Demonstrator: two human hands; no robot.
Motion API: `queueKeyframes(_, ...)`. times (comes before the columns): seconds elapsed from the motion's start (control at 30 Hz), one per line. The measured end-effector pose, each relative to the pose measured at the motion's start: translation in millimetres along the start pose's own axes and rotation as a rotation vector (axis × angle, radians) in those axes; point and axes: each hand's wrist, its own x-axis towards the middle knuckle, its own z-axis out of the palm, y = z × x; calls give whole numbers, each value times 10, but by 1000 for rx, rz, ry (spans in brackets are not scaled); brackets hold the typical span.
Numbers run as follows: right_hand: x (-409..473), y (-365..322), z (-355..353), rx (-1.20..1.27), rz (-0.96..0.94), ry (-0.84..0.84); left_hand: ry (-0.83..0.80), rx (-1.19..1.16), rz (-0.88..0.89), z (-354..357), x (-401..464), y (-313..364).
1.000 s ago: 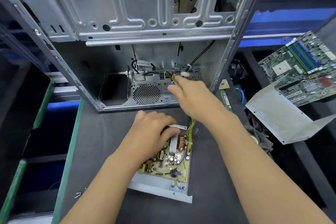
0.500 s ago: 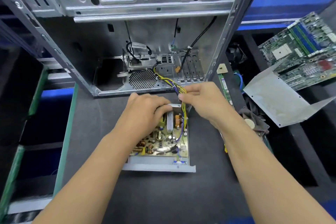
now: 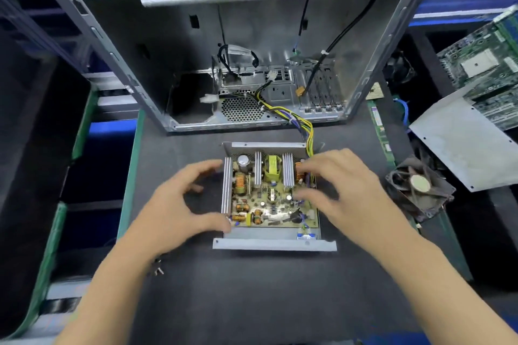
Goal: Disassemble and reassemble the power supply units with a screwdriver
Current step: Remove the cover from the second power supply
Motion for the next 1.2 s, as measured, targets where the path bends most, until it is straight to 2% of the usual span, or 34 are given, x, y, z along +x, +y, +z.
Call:
queueKeyframes(0.07,36,13,88,-133,-83,-21,-64,-32,47,55,-31,-53)
queueKeyframes(0.17,82,30,142,-240,-107,2,-54,-66,89,77,1,-83)
queueKeyframes(0.33,106,75,175,-309,-10,136,-111,-53,108,125,166,-60)
queueKeyframes(0.5,200,129,140,-323,6,-31,-214,-29,96,53,272,-103)
queueKeyframes(0.6,213,137,157,-322,-19,-28,-229,-8,136,46,293,-131)
queueKeyframes(0.8,196,141,186,-348,-12,-35,-143,-3,164,111,309,-109)
queueKeyframes(1.03,246,130,130,-418,-16,-63,-186,29,127,105,303,-144)
queueKeyframes(1.2,282,107,77,-449,-22,-94,-188,-132,125,-74,198,-298)
